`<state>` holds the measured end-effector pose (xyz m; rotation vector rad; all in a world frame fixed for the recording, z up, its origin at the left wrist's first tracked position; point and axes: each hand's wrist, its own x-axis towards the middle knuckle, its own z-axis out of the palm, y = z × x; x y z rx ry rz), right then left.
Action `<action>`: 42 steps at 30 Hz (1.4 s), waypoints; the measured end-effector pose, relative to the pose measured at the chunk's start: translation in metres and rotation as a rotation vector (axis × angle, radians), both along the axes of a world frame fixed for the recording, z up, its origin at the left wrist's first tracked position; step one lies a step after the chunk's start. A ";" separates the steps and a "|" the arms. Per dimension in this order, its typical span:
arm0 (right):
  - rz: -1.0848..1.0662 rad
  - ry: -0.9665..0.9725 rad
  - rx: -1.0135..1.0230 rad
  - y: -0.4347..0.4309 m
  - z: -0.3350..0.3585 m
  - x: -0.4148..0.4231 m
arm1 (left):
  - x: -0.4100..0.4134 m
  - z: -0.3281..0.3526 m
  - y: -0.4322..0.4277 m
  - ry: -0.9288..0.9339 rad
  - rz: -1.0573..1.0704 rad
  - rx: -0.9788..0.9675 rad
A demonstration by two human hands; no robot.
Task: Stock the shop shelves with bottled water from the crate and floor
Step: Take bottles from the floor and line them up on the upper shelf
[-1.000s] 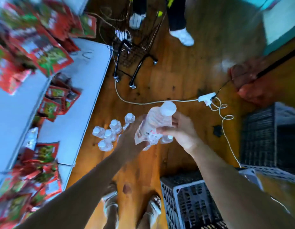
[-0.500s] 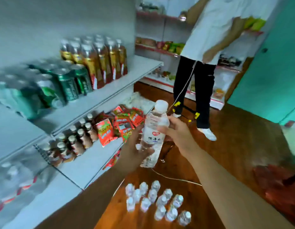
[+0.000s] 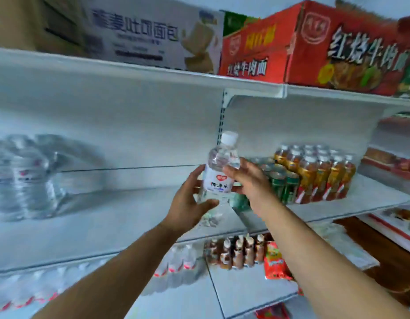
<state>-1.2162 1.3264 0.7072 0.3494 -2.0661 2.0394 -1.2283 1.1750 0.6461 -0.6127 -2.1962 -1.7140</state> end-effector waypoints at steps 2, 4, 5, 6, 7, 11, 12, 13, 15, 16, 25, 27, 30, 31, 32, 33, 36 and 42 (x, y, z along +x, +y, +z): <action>0.109 0.010 -0.008 -0.039 0.004 -0.025 | -0.013 0.005 -0.040 0.006 0.082 -0.008; 0.189 0.001 0.004 -0.080 0.000 -0.050 | -0.026 0.003 -0.079 -0.019 0.155 0.005; 0.220 -0.009 0.012 -0.100 -0.003 -0.064 | -0.032 0.000 -0.099 -0.023 0.198 0.013; 0.250 -0.022 0.014 -0.121 -0.008 -0.077 | -0.038 -0.002 -0.118 -0.029 0.238 0.020; 0.279 -0.037 0.014 -0.142 -0.012 -0.089 | -0.044 -0.007 -0.137 -0.034 0.272 0.028; 0.383 -0.091 0.013 -0.220 -0.032 -0.130 | -0.069 -0.025 -0.207 -0.062 0.382 0.006; 0.407 -0.106 0.007 -0.237 -0.035 -0.139 | -0.074 -0.030 -0.222 -0.069 0.427 0.002; 0.428 -0.119 -0.003 -0.253 -0.038 -0.147 | -0.080 -0.035 -0.236 -0.066 0.471 0.000; 0.454 -0.135 -0.008 -0.280 -0.044 -0.161 | -0.089 -0.042 -0.258 -0.071 0.540 -0.007; 0.460 -0.142 -0.004 -0.292 -0.047 -0.168 | -0.093 -0.046 -0.266 -0.088 0.562 -0.013; 0.482 -0.113 0.063 -0.347 -0.074 -0.206 | -0.108 -0.065 -0.278 -0.142 0.959 -0.060; 0.465 -0.122 0.071 -0.355 -0.078 -0.213 | -0.109 -0.062 -0.272 -0.139 1.053 -0.040; 0.439 -0.124 0.089 -0.368 -0.079 -0.221 | -0.112 -0.056 -0.268 -0.180 1.140 -0.059; 0.430 -0.120 0.099 -0.373 -0.079 -0.223 | -0.113 -0.055 -0.267 -0.204 1.153 -0.074; 0.420 -0.115 0.113 -0.377 -0.079 -0.224 | -0.114 -0.055 -0.267 -0.230 1.152 -0.084; 0.409 -0.110 0.129 -0.381 -0.080 -0.226 | -0.115 -0.056 -0.266 -0.251 1.136 -0.083; 0.349 -0.107 0.158 -0.390 -0.082 -0.234 | -0.119 -0.058 -0.268 -0.282 1.038 -0.049; 0.214 -0.050 0.215 -0.396 -0.082 -0.234 | -0.124 -0.060 -0.272 -0.320 0.948 -0.026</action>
